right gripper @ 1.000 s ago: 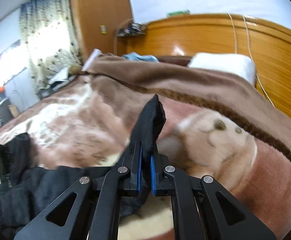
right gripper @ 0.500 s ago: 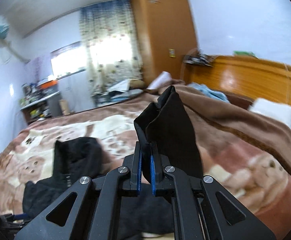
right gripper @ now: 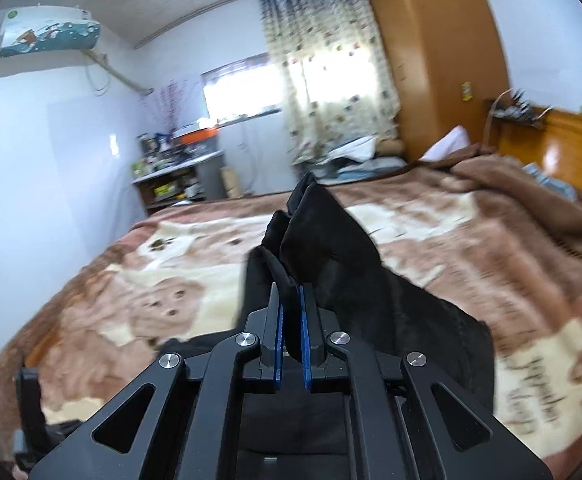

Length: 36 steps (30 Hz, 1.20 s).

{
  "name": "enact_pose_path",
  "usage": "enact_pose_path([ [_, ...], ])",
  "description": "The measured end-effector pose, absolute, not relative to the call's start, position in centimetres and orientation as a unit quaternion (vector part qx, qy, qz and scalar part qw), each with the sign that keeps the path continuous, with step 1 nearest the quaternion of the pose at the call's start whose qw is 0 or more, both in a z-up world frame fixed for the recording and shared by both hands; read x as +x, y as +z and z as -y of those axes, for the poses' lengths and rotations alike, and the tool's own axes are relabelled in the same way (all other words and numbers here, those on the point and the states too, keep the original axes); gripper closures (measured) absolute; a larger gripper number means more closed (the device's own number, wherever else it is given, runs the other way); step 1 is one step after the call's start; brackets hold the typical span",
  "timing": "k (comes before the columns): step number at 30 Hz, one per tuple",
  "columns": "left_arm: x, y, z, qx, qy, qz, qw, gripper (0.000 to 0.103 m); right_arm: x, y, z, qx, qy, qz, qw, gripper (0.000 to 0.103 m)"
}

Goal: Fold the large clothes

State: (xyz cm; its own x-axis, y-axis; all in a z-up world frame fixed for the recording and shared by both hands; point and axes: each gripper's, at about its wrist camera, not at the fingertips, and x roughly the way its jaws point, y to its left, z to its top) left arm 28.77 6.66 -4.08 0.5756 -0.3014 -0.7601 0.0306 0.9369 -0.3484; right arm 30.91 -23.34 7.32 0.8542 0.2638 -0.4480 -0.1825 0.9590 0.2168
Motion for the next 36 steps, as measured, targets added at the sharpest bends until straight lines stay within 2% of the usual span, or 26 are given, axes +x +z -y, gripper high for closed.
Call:
enact_pose_path([
  [7,29.1,-4.9,-10.8,-0.167,-0.065,-0.452,0.874,0.025,32.4,2.0,16.5,0.088,0.179,-0.297,0.934,0.096],
  [14,30.1,-5.5,-11.5,-0.166,-0.057,-0.455,0.873,0.025,33.1,-4.7,15.4,0.109,0.202,-0.376,0.898,0.092],
  [16,30.4,-5.6,-11.0,-0.170,-0.063,-0.456,0.871,0.025,32.9,-5.2,15.4,0.117,0.215,-0.386,0.889,0.085],
  [17,30.5,-5.6,-10.8,-0.172,-0.065,-0.457,0.870,0.025,32.8,-5.3,15.6,0.124,0.222,-0.388,0.886,0.077],
  [18,30.8,-5.7,-10.4,-0.176,-0.071,-0.459,0.868,0.025,32.7,-5.2,15.9,0.128,0.226,-0.388,0.884,0.063],
  [20,31.2,-5.6,-9.6,-0.180,-0.076,-0.461,0.866,0.025,32.1,-4.1,16.8,0.138,0.232,-0.371,0.888,0.044],
  [26,33.6,-5.4,-5.6,-0.179,-0.119,-0.462,0.861,0.017,29.8,-1.8,21.8,0.176,0.210,-0.349,0.896,0.044],
  [29,36.1,-6.3,-2.9,-0.155,-0.127,-0.485,0.851,0.017,28.8,-1.7,25.7,0.166,0.146,-0.348,0.911,0.044],
  [34,39.0,-9.4,-0.5,-0.170,-0.102,-0.534,0.822,0.017,27.7,-2.7,32.5,0.143,0.032,-0.363,0.920,0.044],
  [35,39.2,-9.8,-0.2,-0.166,-0.097,-0.538,0.821,0.017,27.7,-3.0,33.6,0.145,0.017,-0.368,0.918,0.044],
  [36,39.2,-10.2,0.2,-0.164,-0.088,-0.542,0.820,0.023,27.5,-3.5,35.1,0.154,-0.001,-0.373,0.915,0.044],
])
